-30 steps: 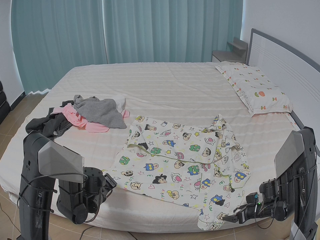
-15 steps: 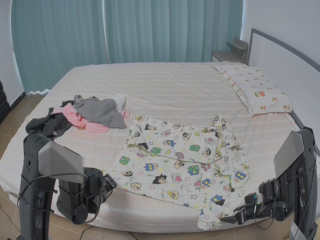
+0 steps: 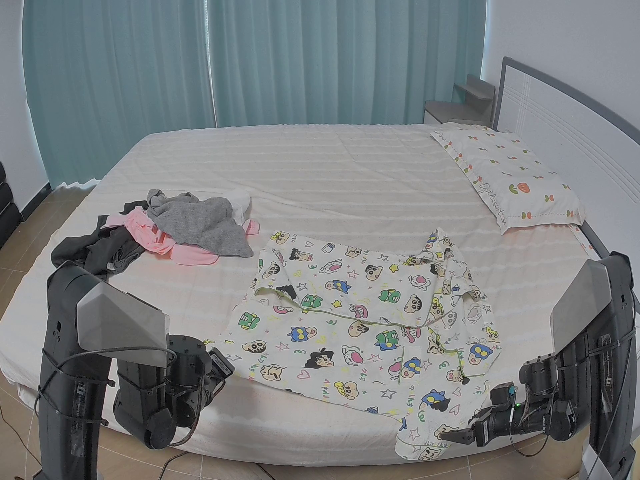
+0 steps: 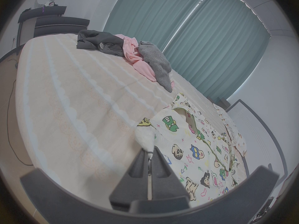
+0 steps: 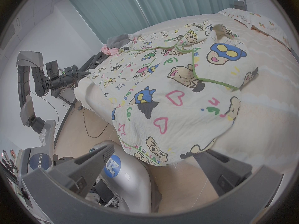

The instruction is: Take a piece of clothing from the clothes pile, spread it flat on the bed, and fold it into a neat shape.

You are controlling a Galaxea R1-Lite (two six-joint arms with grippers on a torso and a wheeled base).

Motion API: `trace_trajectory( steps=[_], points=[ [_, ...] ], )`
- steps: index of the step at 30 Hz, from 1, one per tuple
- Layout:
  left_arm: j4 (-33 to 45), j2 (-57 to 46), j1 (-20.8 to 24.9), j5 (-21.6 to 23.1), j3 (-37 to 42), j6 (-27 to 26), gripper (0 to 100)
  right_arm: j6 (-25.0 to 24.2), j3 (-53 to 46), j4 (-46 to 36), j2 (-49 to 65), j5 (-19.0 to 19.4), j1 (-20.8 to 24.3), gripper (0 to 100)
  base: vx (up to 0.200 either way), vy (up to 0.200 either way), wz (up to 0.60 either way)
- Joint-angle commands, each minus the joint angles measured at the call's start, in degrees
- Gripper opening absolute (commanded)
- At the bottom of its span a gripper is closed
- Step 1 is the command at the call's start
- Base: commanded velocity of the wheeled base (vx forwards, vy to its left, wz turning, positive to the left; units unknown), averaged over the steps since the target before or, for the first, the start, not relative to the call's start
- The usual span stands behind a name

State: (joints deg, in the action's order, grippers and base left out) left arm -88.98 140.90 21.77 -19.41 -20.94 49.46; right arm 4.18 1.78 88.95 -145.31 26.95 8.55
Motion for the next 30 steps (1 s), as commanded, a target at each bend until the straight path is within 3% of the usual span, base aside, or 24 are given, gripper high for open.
trace_trajectory(
  steps=[1, 17, 24, 30],
  points=[
    [-0.6, 0.1, 0.0, 0.0, 0.0, 0.0, 0, 0.0, 0.6, 1.0, -0.5, -0.1, -0.2, 0, 0.000, 0.000, 0.00],
    [-0.6, 0.0, 0.6, 0.3, 2.2, -0.3, 0, 0.1, -0.5, 1.0, 0.9, -0.3, -4.1, 0, 0.000, 0.000, 0.00],
    [-0.7, 0.2, 1.6, 0.7, 3.8, -0.4, 0, 0.1, -1.8, 1.0, 5.8, 2.5, -7.5, 0, 0.000, 0.000, 0.00],
    [-0.7, 0.2, 2.7, 0.6, 4.5, -0.3, 0, -0.1, -1.8, 1.0, 8.1, 2.8, -9.8, 0, 0.000, 0.000, 0.00]
  ],
)
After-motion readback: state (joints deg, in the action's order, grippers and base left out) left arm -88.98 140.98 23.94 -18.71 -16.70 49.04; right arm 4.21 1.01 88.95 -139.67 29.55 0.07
